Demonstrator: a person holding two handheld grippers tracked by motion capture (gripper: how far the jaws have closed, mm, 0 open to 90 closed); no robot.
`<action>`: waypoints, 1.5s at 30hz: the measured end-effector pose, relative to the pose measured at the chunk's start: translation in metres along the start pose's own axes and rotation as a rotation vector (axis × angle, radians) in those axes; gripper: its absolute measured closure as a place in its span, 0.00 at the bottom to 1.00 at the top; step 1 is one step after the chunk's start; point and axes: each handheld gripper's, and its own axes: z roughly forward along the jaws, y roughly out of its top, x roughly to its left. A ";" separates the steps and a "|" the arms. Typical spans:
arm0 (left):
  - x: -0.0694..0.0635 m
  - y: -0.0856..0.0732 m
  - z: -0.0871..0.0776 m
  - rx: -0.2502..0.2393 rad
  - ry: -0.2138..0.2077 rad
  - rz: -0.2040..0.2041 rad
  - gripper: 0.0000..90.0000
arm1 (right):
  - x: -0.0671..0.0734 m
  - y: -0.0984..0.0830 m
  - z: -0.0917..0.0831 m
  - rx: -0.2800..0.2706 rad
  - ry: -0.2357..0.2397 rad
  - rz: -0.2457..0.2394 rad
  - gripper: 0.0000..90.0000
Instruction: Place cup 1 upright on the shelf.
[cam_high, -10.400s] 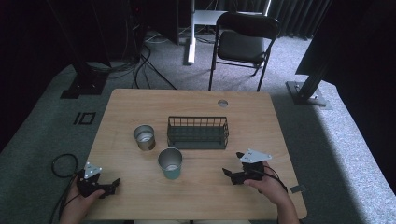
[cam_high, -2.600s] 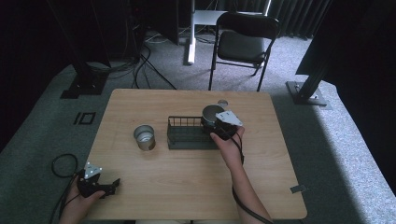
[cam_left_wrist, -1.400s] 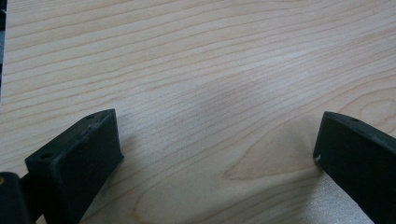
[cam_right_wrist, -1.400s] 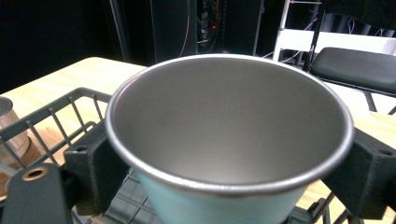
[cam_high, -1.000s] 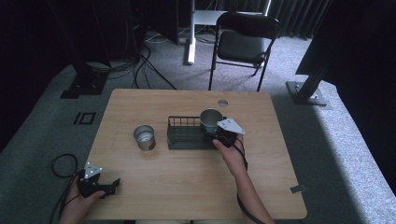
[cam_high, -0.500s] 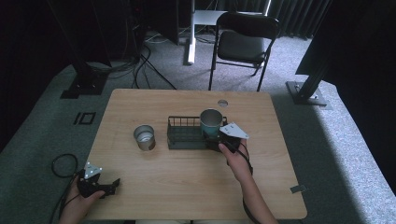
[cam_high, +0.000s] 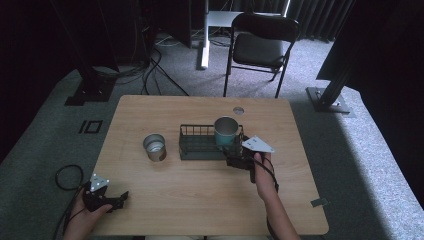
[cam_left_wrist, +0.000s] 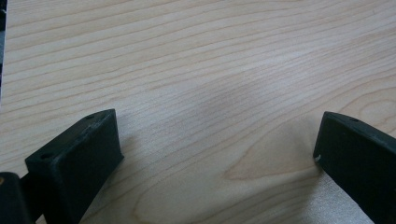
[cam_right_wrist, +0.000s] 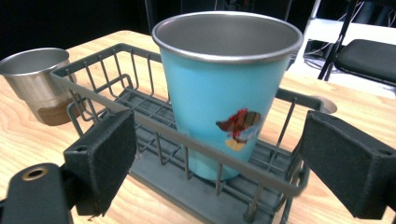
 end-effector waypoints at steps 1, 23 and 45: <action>0.000 0.000 0.000 0.000 0.000 0.000 0.01 | -0.001 -0.001 -0.001 -0.001 0.000 -0.003 0.12; 0.000 0.000 0.000 0.000 0.000 0.000 0.01 | -0.024 -0.030 -0.025 0.037 0.086 -0.006 0.12; 0.000 0.000 0.000 0.000 0.000 0.000 0.01 | -0.051 -0.071 -0.049 0.141 0.162 -0.003 0.17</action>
